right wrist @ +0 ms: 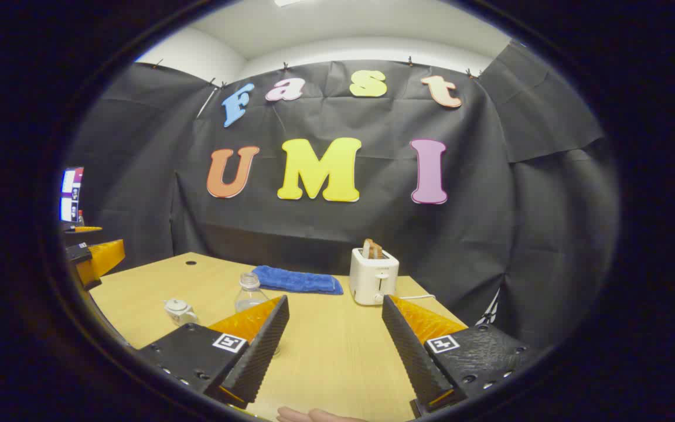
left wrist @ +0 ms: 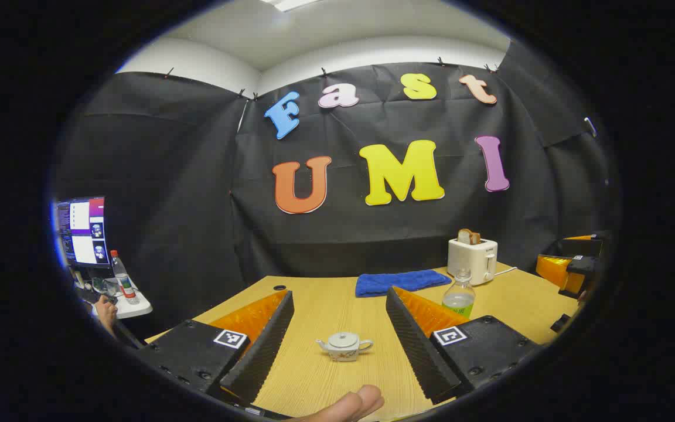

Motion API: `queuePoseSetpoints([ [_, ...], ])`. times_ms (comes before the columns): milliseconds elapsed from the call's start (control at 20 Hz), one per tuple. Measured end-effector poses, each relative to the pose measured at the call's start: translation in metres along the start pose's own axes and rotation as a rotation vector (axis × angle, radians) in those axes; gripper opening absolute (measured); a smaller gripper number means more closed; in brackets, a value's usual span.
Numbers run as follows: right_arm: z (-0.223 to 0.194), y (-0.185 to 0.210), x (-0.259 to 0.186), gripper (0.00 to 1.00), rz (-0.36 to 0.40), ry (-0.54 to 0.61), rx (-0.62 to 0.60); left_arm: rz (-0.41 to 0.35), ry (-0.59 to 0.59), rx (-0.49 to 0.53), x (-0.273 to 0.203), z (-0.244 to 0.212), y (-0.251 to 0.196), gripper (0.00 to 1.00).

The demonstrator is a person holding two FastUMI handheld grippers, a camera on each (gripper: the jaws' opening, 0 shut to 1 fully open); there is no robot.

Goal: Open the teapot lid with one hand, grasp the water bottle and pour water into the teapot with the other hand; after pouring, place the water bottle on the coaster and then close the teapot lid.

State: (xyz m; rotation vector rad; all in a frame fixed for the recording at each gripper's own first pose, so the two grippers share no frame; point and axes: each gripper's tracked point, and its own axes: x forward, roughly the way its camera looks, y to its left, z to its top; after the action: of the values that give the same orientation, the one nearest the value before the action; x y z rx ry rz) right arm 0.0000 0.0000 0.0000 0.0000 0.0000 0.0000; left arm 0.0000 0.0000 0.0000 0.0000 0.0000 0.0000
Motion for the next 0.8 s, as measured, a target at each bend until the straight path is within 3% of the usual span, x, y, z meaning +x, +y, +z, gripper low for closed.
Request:
queuePoseSetpoints([
  [250, -0.001, 0.002, -0.002, 0.98, 0.006, -0.008, -0.014, 0.001, 0.058, -0.025, 0.009, -0.017, -0.001, 0.99],
  [800, -0.011, 0.004, 0.007, 0.95, -0.003, 0.014, -0.039, -0.003, 0.061, -0.028, 0.022, -0.026, -0.003, 0.99],
])
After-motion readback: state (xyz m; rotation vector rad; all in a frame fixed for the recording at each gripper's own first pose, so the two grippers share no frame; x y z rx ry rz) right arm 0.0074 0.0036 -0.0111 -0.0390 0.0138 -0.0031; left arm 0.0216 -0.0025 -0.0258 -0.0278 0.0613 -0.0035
